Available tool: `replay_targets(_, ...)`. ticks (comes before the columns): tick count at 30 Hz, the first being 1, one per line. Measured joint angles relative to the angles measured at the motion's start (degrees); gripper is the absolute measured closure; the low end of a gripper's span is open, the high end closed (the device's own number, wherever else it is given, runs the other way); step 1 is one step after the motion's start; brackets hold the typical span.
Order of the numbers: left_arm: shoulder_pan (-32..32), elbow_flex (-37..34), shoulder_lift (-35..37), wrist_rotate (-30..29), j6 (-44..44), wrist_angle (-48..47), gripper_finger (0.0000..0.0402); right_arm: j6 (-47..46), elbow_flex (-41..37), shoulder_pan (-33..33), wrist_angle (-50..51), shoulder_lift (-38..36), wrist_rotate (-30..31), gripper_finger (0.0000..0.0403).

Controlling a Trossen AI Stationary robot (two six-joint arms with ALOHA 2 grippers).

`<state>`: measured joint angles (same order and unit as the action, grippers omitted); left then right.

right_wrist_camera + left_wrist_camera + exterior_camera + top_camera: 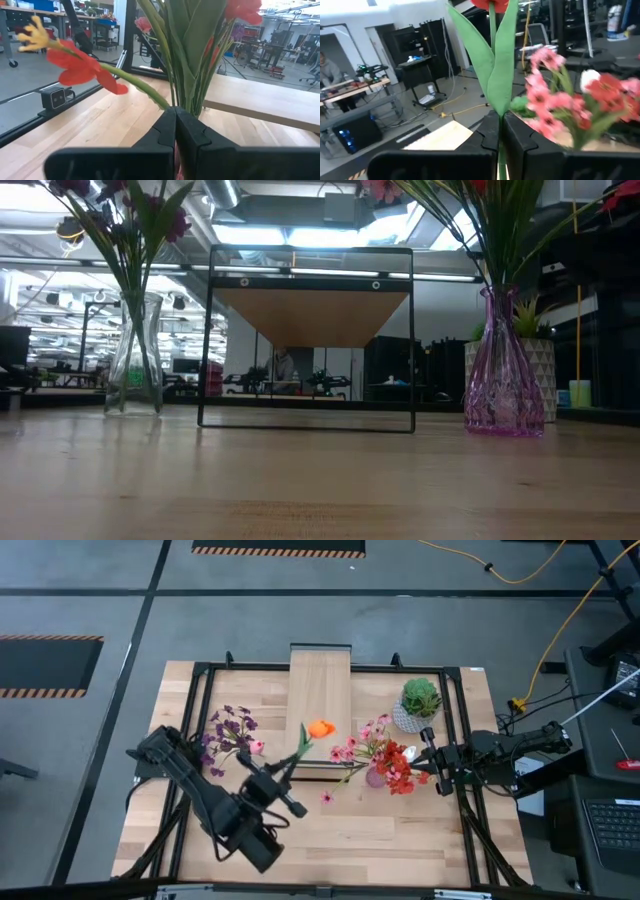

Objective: Pick and place flowers into a vace then onto a shelf
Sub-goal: Put the orange tulip into the transparent vase

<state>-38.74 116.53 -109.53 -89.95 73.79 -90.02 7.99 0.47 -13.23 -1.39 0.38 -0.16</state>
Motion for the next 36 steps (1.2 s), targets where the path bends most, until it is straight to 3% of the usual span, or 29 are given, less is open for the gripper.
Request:
replay_targets(11,6.6,0.0,9.7,-0.1,-6.3,0.0,0.0398,-0.2,0.0,0.0,0.0,0.0,0.0,0.0393)
replay_targets(18,10.1,0.0,11.6,0.0,-10.5,0.8,0.0398,0.2,0.0,0.0,0.0,0.0,0.1,0.0393)
replay_targets(36,16.5,0.0,15.1,-0.1,-36.5,9.7,0.0398,10.4,0.0,0.0,-5.7,0.0,3.2,0.0393)
